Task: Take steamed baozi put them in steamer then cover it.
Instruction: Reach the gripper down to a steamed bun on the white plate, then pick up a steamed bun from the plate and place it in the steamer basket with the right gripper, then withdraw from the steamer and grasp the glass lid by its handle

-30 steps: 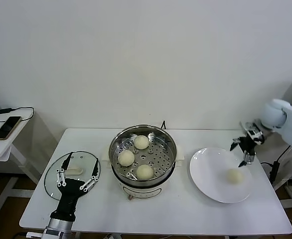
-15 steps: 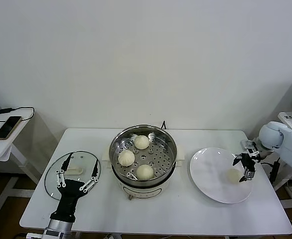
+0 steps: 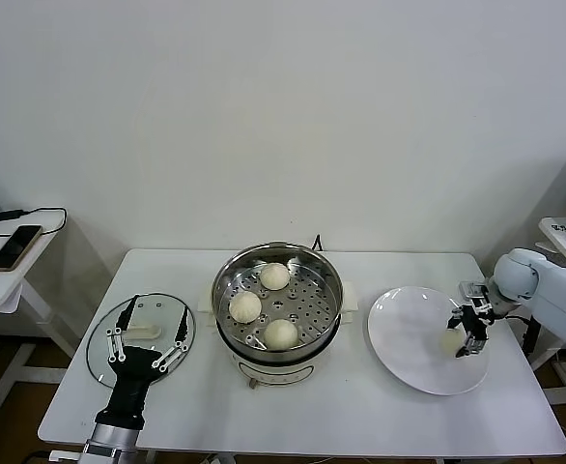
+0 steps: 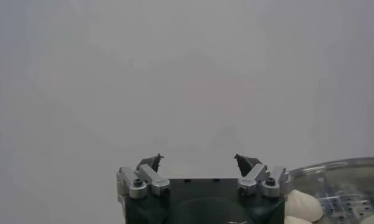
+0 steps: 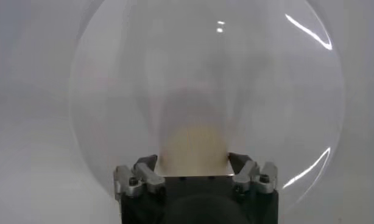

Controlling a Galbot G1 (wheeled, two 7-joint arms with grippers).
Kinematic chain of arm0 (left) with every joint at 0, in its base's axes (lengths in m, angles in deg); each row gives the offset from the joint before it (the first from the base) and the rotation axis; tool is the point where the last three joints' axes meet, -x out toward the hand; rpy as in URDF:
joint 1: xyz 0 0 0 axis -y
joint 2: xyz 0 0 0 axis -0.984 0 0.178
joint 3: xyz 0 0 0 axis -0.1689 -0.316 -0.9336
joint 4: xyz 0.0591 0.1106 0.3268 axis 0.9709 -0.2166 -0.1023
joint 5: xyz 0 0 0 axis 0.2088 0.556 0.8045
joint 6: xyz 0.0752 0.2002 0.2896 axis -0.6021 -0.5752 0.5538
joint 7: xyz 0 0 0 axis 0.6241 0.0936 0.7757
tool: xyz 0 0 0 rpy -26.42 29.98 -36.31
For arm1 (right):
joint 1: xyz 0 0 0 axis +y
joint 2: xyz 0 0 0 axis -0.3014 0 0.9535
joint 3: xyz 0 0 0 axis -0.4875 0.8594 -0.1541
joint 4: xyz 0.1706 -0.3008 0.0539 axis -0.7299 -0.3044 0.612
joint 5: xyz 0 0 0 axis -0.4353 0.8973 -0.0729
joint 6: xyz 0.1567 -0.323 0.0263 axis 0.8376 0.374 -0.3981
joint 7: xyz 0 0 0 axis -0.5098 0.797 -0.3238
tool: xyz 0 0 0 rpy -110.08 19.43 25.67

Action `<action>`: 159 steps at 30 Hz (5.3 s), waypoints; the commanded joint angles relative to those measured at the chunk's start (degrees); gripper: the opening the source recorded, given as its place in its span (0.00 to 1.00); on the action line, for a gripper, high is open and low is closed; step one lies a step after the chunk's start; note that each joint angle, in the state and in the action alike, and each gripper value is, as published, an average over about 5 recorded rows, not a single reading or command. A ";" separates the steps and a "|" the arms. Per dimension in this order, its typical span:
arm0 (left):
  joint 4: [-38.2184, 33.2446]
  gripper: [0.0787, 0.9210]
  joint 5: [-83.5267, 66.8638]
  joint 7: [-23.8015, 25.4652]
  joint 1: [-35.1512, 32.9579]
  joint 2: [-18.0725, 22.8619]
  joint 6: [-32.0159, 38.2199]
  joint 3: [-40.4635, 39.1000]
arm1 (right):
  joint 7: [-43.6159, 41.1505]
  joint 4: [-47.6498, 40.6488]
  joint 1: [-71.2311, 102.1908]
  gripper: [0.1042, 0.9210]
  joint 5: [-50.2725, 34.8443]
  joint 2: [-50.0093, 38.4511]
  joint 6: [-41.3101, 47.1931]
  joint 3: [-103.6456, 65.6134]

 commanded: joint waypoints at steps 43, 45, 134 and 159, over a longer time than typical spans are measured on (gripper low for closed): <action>-0.11 0.88 1.28 -0.89 0.69 -0.74 0.47 -1.05 | -1.99 11.75 -36.48 0.62 -29.32 39.10 11.47 33.76; -0.13 0.88 1.25 -0.92 0.75 -0.73 0.46 -0.99 | -1.88 11.43 -35.72 0.62 -28.63 39.08 11.51 33.90; 43.04 0.88 76.60 -14.12 18.71 -2.75 -4.11 9.27 | 84.41 33.52 76.94 0.88 -6.77 23.67 -22.47 -81.49; 48.23 0.88 73.95 -14.55 27.90 -1.73 -6.05 6.50 | 82.93 32.67 78.74 0.88 -3.85 26.30 -23.31 -81.31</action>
